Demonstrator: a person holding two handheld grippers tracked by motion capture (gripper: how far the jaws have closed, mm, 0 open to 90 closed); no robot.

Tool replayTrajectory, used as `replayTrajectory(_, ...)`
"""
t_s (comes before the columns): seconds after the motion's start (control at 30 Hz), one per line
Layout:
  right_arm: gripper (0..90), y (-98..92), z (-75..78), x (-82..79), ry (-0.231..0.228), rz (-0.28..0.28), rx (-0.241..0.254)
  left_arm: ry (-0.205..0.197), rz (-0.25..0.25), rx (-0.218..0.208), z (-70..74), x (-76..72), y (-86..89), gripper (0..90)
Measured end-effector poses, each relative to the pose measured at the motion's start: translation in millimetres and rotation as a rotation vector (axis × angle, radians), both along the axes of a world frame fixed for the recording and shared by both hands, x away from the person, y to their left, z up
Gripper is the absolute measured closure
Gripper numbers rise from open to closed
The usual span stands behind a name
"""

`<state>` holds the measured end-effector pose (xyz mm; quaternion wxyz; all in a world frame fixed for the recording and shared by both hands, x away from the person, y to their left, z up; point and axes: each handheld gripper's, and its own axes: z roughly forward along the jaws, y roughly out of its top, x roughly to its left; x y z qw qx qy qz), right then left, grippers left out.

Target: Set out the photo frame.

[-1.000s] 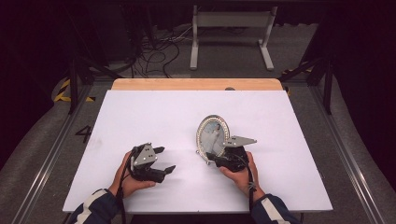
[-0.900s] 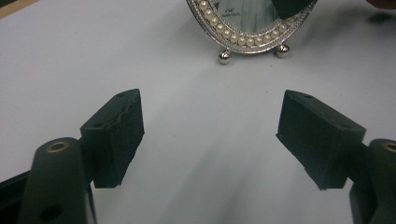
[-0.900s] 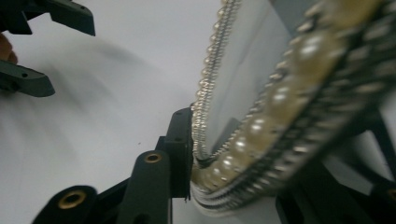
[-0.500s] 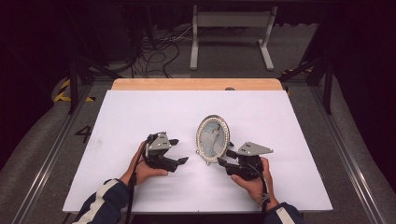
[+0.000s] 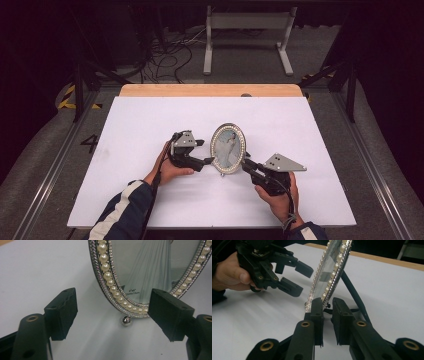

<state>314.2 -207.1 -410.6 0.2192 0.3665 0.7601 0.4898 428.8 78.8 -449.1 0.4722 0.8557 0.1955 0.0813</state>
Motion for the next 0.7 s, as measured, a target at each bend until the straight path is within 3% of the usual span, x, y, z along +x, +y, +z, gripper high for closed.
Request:
replayTrajectory(0.13, 82.0, 3.5, 1.8, 0.3, -0.024, -0.001, -0.012, 0.020, -0.007, -0.017, -0.6, 1.6, -5.7, 24.8)
replayTrajectory(0.2, 81.3, 3.1, 1.3, 1.4, -0.020, -0.005, -0.008, 0.007, -0.007, -0.004, -1.1, 2.3, -8.9, 25.6)
replayTrajectory(0.33, 82.6, 4.3, 1.2, 1.2, -0.015, -0.006, -0.010, 0.025, -0.018, 0.001, -3.6, 3.6, -12.6, 29.5)
replayTrajectory(0.47, 83.4, 3.1, 1.1, 1.7, -0.003, -0.008, 0.002, 0.037, -0.043, -0.013, -3.4, 2.2, -15.3, 32.6)
replayTrajectory(0.7, 83.7, 3.9, 1.4, 0.9, -0.002, -0.014, -0.008, 0.049, -0.033, -0.020, -2.5, 2.3, -11.7, 39.7)
